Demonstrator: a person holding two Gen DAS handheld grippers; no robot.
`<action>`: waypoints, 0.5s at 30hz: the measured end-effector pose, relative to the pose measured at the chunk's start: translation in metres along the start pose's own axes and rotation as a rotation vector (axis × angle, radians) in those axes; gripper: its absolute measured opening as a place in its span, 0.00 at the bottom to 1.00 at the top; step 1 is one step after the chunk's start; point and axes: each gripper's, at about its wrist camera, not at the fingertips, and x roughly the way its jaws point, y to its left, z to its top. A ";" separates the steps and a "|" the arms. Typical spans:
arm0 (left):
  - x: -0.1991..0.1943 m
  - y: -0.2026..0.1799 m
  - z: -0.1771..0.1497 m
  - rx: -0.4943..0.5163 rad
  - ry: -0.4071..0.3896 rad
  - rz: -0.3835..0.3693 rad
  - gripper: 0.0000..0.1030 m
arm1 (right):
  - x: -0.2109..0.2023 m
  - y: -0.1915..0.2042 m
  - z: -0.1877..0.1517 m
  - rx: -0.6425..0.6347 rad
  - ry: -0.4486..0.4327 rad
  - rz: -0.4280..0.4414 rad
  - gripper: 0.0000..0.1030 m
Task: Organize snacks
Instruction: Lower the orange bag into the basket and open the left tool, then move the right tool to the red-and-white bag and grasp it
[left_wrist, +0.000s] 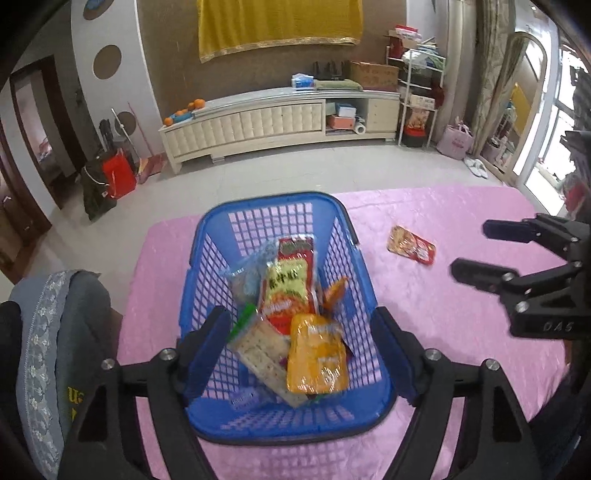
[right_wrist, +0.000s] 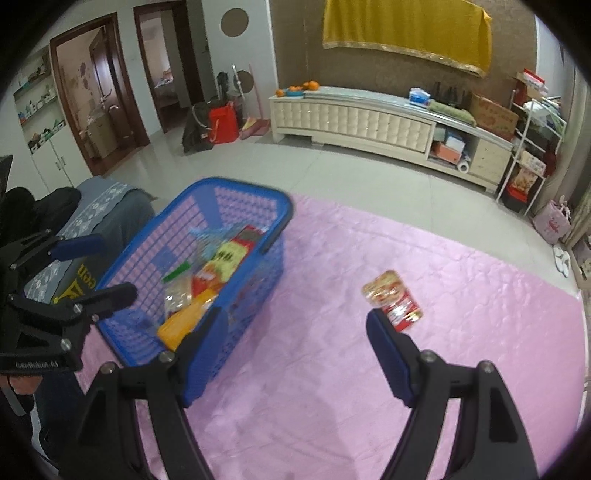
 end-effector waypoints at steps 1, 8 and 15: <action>0.002 0.001 0.003 -0.001 0.004 0.002 0.74 | 0.001 -0.005 0.004 0.002 0.003 -0.009 0.78; 0.023 0.008 0.033 -0.032 0.043 0.024 0.74 | 0.014 -0.029 0.024 -0.019 0.029 -0.044 0.79; 0.062 0.014 0.047 -0.077 0.120 0.053 0.74 | 0.056 -0.047 0.026 -0.048 0.113 -0.058 0.79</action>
